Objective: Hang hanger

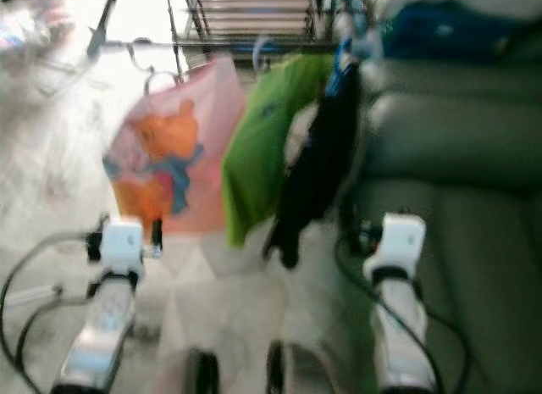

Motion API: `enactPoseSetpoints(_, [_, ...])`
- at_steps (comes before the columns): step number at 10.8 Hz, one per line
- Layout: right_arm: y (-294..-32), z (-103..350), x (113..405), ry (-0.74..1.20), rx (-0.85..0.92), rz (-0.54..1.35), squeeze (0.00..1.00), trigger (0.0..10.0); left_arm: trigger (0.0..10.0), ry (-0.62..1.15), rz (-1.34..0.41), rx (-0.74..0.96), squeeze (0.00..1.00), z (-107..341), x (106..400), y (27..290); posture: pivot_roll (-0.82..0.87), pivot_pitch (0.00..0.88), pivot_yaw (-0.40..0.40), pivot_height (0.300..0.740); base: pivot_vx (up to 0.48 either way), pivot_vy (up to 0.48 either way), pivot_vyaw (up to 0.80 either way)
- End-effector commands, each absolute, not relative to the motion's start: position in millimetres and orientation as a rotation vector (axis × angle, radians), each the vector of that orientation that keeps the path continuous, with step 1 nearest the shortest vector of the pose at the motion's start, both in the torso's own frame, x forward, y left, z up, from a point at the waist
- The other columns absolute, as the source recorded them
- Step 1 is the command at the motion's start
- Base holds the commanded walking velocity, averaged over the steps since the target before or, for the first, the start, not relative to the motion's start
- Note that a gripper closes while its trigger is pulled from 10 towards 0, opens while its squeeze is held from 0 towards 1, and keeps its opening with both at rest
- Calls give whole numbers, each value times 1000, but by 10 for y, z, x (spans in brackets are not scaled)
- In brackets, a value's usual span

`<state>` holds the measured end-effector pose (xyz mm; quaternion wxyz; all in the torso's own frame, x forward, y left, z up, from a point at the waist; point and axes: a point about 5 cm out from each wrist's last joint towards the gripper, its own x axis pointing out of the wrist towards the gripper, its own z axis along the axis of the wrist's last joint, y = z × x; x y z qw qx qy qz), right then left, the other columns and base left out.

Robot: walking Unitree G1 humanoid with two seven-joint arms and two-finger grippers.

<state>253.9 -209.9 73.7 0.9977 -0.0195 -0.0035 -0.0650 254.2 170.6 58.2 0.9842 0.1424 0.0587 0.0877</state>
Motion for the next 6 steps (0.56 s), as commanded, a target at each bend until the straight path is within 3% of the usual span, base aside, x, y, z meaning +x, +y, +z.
enactPoseSetpoints(1, [-2121, 720, 2550, 3, -39, -135, 0, 10000, 10000, 148, 186, 266, 0, 543, 2523, 1737, -43, 176, 6, 740, 0, 480, 0])
enactPoseSetpoints(2, [-2138, 730, 2573, 3, -41, -137, 0, 10000, 10000, 154, 190, 253, 0, 536, 2520, 1733, -40, 174, 4, 740, 0, 480, 0])
enactPoseSetpoints(6, [-2125, 707, 2586, 12, -34, -134, 0, 10000, 10000, 157, 183, 270, 0, 519, 2471, 1715, -39, 174, 2, 740, 0, 480, -686])
